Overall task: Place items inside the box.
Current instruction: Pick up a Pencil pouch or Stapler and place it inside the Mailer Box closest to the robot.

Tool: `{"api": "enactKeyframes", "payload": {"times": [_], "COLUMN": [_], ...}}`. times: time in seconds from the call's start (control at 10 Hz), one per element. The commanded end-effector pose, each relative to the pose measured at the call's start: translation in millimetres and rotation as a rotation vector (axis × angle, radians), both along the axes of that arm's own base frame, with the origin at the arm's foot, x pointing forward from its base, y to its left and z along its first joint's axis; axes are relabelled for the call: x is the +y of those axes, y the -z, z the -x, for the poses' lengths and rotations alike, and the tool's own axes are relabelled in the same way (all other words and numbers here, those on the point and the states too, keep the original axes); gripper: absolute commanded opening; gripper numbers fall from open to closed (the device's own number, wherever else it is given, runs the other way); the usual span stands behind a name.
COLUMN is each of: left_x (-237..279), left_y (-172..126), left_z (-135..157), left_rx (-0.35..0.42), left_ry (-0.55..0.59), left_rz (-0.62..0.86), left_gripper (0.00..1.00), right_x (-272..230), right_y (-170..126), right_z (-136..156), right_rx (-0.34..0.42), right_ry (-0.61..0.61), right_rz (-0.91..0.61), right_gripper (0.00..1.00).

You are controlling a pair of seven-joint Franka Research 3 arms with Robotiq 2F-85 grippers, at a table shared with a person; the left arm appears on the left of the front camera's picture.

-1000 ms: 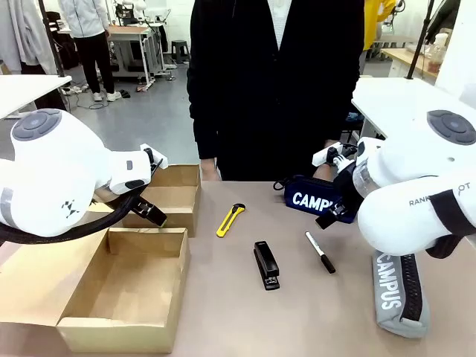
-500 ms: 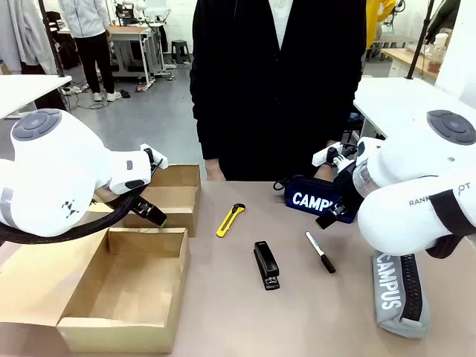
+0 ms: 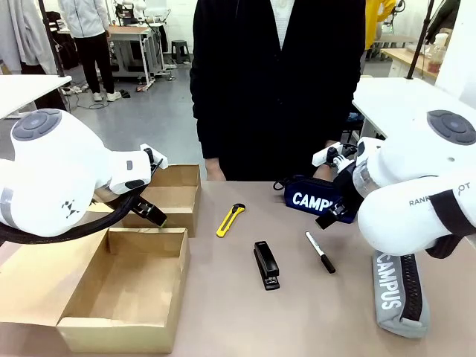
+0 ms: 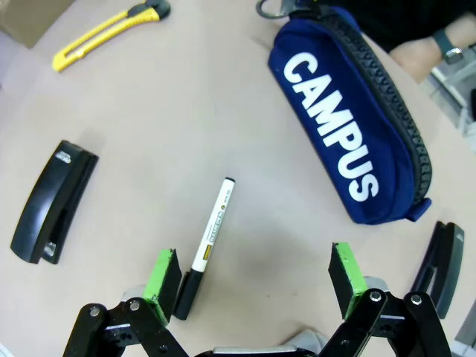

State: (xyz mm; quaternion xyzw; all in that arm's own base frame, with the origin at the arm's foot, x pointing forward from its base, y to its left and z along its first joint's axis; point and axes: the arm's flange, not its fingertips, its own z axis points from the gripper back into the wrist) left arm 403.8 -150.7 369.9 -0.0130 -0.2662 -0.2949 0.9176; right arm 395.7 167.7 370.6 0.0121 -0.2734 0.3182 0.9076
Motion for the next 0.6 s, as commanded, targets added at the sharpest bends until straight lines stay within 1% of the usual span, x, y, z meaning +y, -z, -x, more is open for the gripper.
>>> {"api": "enactKeyframes", "payload": {"times": [0.0, 0.1, 0.2, 0.3, 0.4, 0.5], "left_x": [0, 0, 2, 6, 16, 35], "left_y": [0, 0, -21, -49, -80, -107], "left_z": [0, 0, 12, 28, 46, 64], "left_rx": [0.000, 0.000, 0.020, 0.005, 0.000, 0.043], "left_ry": [0.000, 0.000, 0.089, 0.135, 0.103, 0.106], "left_rz": [0.000, 0.000, 0.032, 0.130, 0.213, 0.321], "left_gripper": [1.00, 1.00, 1.00, 1.00, 1.00, 1.00], "right_x": [0, 0, -8, -20, -33, -55], "right_y": [0, 0, -20, -51, -82, -113], "right_z": [0, 0, 7, 17, 33, 50], "right_rx": [0.000, 0.000, 0.047, 0.080, 0.145, 0.221], "right_ry": [0.001, 0.000, 0.006, 0.112, 0.232, 0.378], "right_rz": [-0.001, 0.000, -0.012, -0.108, -0.147, -0.288], "right_gripper": [1.00, 1.00, 1.00, 1.00, 1.00, 1.00]}}
